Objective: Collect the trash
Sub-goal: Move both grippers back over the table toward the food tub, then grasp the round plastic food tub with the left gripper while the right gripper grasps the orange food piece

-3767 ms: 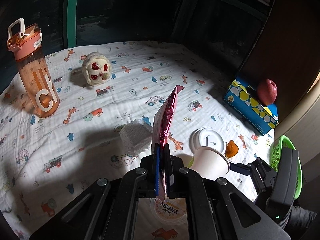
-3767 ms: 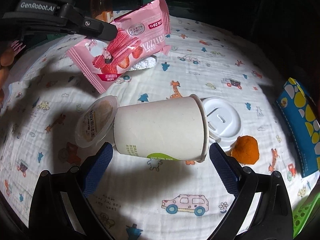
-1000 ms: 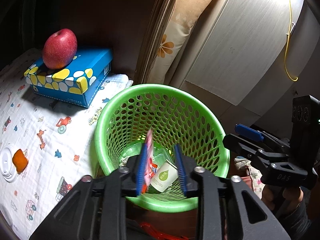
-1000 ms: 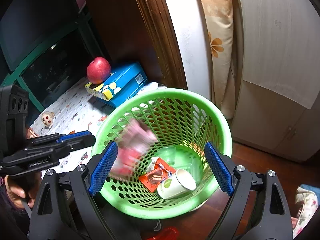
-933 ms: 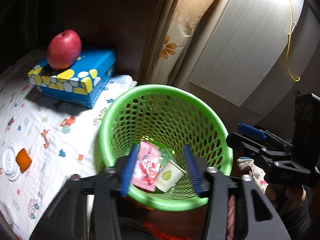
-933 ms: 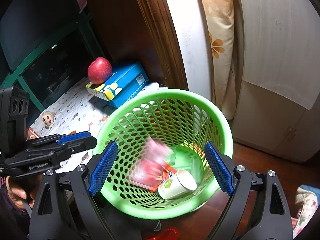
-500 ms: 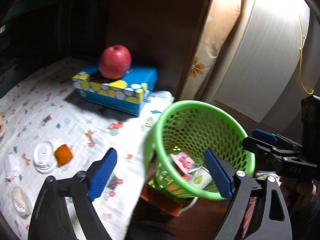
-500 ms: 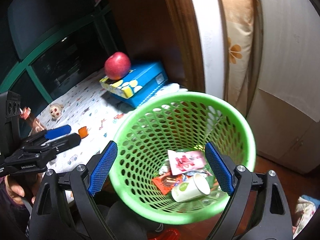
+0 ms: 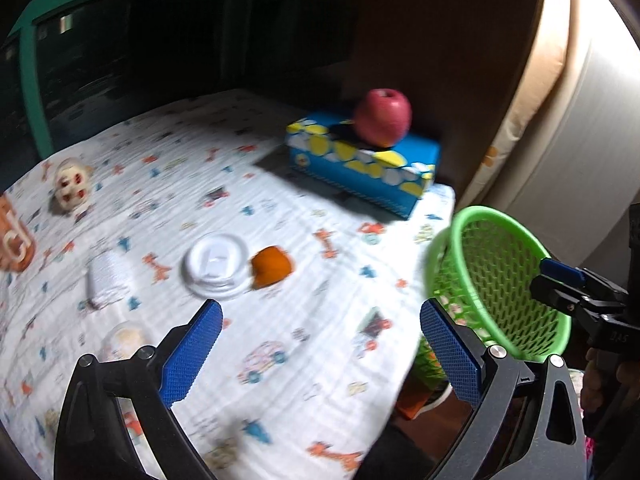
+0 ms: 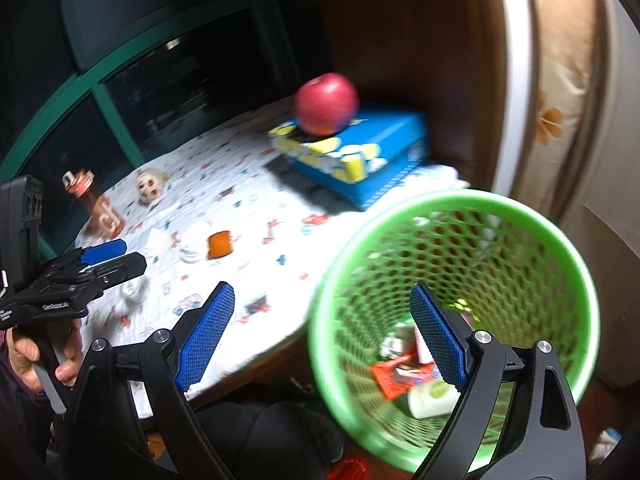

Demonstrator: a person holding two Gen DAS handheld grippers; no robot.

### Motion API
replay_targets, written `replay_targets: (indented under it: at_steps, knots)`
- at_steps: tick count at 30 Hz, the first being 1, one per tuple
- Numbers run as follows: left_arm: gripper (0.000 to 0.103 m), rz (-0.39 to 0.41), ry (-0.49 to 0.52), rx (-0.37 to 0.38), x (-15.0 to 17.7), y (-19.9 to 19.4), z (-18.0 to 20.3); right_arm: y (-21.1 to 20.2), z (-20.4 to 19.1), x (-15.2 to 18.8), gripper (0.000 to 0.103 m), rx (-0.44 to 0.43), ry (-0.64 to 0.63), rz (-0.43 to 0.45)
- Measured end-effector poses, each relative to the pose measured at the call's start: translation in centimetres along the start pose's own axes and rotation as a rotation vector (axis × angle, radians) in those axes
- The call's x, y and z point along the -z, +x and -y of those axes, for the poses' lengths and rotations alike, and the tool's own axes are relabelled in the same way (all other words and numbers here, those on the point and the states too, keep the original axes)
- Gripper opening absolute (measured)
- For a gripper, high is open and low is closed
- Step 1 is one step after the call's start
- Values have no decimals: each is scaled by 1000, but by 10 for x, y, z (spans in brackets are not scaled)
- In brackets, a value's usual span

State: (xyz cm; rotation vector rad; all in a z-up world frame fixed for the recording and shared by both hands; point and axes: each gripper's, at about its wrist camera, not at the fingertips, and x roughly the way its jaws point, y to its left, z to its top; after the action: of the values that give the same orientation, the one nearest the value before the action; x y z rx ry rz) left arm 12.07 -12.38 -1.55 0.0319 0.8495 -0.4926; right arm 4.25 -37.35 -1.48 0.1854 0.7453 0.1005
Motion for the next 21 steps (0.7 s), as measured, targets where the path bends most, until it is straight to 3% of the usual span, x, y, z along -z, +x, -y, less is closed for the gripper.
replay_targets:
  at_steps: [7, 11, 21]
  knots:
    - [96, 0, -67, -146, 20, -13, -64, 38, -42, -6, 88, -64, -67, -47]
    - [96, -15, -106, -190, 30, -17, -95, 65, -68, -11, 88, -93, -108, -71]
    - [96, -72, -166, -227, 53, -6, -141, 138, -119, -18, 84, -120, -210, -149]
